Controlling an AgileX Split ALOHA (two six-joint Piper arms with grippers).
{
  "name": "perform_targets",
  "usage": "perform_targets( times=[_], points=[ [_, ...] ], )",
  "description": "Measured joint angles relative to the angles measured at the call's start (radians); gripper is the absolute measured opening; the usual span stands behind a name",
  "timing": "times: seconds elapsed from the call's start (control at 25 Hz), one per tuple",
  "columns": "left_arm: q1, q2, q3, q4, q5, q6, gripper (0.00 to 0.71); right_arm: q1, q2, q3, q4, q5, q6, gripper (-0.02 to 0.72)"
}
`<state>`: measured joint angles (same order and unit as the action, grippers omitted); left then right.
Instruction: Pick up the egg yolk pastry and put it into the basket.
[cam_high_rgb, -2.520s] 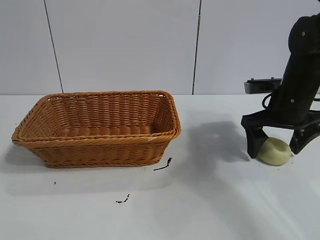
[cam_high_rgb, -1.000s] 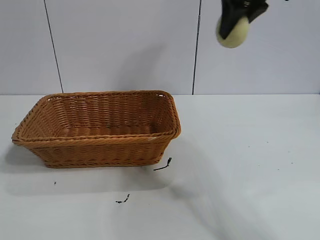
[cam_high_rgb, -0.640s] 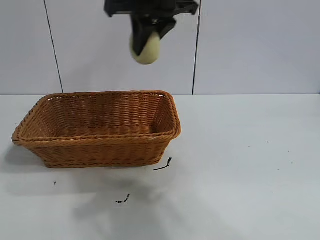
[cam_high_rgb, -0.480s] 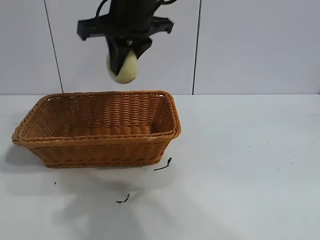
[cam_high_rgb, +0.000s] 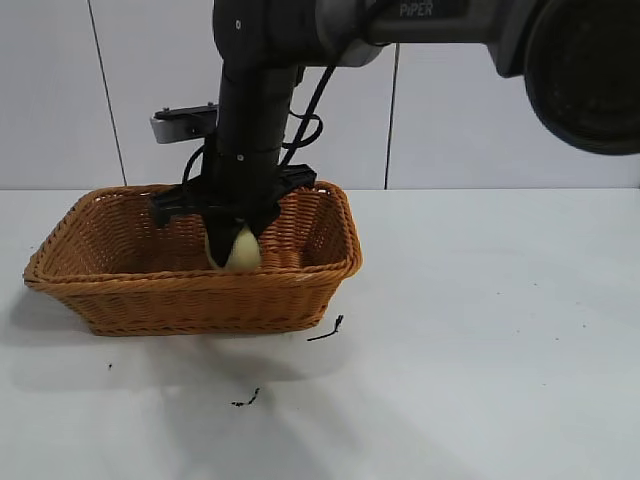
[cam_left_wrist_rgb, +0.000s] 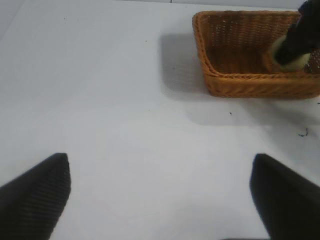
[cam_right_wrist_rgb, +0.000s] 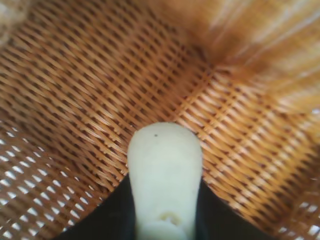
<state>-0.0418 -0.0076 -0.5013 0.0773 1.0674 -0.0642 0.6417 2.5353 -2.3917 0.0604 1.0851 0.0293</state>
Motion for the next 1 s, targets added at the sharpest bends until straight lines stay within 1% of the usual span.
perform_targets(
  times=[0.04,0.12,0.28,0.4,0.6,0.76,1.0],
  points=[
    [0.0,0.0,0.0,0.0,0.0,0.0,0.696,-0.001,0.0,-0.026,-0.001,0.018,0.0,0.662],
    [0.0,0.0,0.0,0.0,0.0,0.0,0.696,-0.002,-0.001,-0.098,-0.001,0.051,0.0,0.682],
    [0.0,0.0,0.0,0.0,0.0,0.0,0.696,-0.015,-0.012,-0.221,-0.002,0.103,0.0,0.693],
    [0.0,0.0,0.0,0.0,0.0,0.0,0.696,-0.055,-0.027,-0.265,-0.002,0.118,0.0,0.694],
    [0.0,0.0,0.0,0.0,0.0,0.0,0.696,-0.186,-0.035,-0.271,-0.003,0.127,-0.002,0.694],
    [0.0,0.0,0.0,0.0,0.0,0.0,0.696,-0.322,-0.035,-0.271,-0.008,0.127,-0.029,0.694],
    [0.0,0.0,0.0,0.0,0.0,0.0,0.696,-0.505,-0.035,-0.271,-0.017,0.129,-0.035,0.694]
  ],
)
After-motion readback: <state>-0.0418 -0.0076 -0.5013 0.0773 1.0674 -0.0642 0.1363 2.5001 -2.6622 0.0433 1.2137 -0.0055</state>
